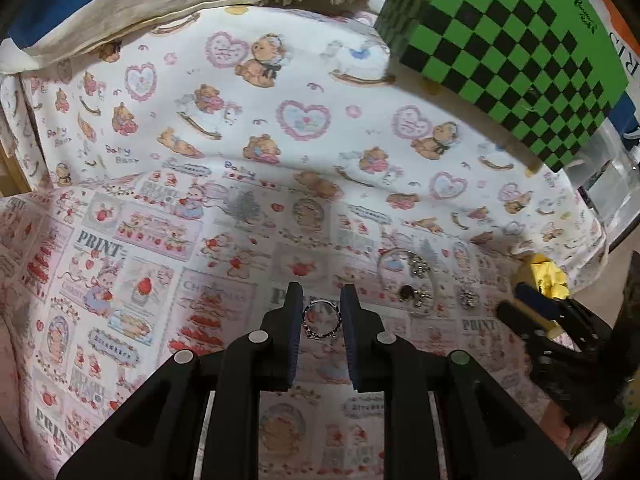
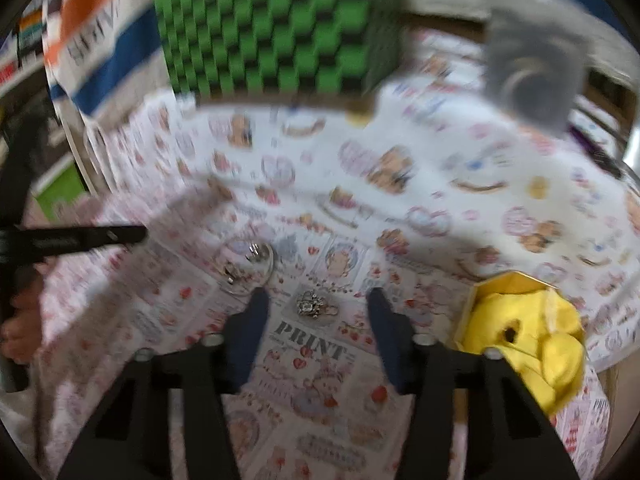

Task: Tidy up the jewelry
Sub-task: 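Lift the ring with the left tool while the right tool grasps a silver earring, then carry both items over the yellow-lined box and open both tools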

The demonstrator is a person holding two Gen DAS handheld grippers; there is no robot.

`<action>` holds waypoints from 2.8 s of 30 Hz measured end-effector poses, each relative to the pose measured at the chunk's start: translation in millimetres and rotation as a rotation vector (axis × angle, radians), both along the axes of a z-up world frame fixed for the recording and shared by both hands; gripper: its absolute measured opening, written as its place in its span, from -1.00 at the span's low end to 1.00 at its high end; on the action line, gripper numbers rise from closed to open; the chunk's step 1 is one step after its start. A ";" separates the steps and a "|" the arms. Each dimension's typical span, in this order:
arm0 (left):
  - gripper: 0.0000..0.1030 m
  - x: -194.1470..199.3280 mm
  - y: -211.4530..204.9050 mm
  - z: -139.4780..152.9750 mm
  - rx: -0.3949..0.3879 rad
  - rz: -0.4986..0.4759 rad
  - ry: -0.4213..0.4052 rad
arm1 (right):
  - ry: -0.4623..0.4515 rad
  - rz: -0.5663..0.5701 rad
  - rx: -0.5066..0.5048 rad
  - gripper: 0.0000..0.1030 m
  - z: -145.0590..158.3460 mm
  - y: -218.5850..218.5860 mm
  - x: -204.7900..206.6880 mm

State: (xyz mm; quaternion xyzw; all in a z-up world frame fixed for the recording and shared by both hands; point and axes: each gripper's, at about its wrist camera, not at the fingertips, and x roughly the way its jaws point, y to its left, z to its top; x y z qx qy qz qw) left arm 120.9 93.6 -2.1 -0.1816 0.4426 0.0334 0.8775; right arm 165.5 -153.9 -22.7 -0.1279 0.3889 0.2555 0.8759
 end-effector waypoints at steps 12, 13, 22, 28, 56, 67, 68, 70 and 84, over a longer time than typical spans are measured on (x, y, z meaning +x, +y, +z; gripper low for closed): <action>-0.65 -1.3 -5.2 4.6 0.019 -0.014 -0.015 | 0.019 -0.014 -0.088 -0.82 -39.0 23.0 16.9; -0.65 -2.1 -5.6 6.1 0.018 -0.017 -0.021 | 0.013 -0.018 -0.086 -0.84 -37.9 22.2 16.6; -0.65 -12.9 10.8 25.4 -0.044 -0.023 -0.101 | -0.086 -0.082 0.109 -0.84 24.4 -23.1 -8.2; -0.65 -17.6 22.3 32.4 -0.229 -0.091 -0.150 | -0.211 -0.133 0.236 -0.84 63.6 -61.2 -40.6; -0.65 55.3 -218.5 76.2 -0.107 -0.475 -0.161 | -0.232 -0.350 0.551 -0.84 86.5 -200.1 -43.2; -0.65 97.4 -253.1 23.5 -0.304 -0.557 -0.011 | -0.145 -0.347 0.629 -0.83 56.8 -207.7 -19.9; -0.64 97.7 -253.2 21.2 -0.303 -0.563 -0.013 | -0.127 -0.347 0.637 -0.83 52.8 -208.2 -16.5; -0.50 97.2 -252.2 18.2 -0.286 -0.566 -0.019 | -0.112 -0.363 0.643 -0.83 47.2 -210.8 -12.9; -0.01 48.9 -195.1 60.7 -0.006 -0.393 -0.247 | -0.159 -0.411 0.679 0.25 59.9 -227.8 -23.7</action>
